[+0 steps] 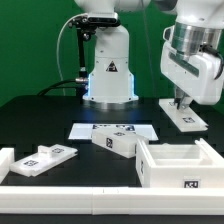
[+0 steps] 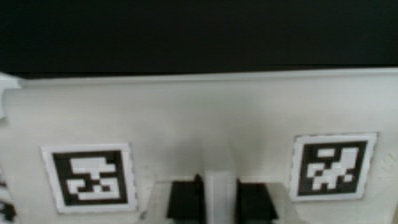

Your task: Assemble cabinet

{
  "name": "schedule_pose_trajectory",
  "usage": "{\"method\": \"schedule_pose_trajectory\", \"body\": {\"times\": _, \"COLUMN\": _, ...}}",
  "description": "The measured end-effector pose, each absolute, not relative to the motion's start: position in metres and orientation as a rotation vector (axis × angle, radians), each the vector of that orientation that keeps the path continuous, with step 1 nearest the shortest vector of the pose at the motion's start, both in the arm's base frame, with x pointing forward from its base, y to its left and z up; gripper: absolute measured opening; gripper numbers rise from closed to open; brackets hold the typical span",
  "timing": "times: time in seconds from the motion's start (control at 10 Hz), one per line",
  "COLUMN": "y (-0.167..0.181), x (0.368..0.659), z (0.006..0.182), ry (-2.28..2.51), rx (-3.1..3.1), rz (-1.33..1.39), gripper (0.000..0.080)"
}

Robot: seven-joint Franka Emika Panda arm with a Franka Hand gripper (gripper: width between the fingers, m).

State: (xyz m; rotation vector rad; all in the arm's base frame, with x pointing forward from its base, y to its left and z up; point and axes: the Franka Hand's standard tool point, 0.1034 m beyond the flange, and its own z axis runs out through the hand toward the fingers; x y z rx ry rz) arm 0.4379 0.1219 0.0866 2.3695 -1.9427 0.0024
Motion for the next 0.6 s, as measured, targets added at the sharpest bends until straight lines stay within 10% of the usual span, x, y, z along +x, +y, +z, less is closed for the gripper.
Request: {"method": "schedule_pose_trajectory", "body": {"times": 0.6, "y": 0.114, "x": 0.429, "z": 0.080, "ry": -2.090, "rx": 2.424, "rz": 0.044, "gripper": 0.0064}}
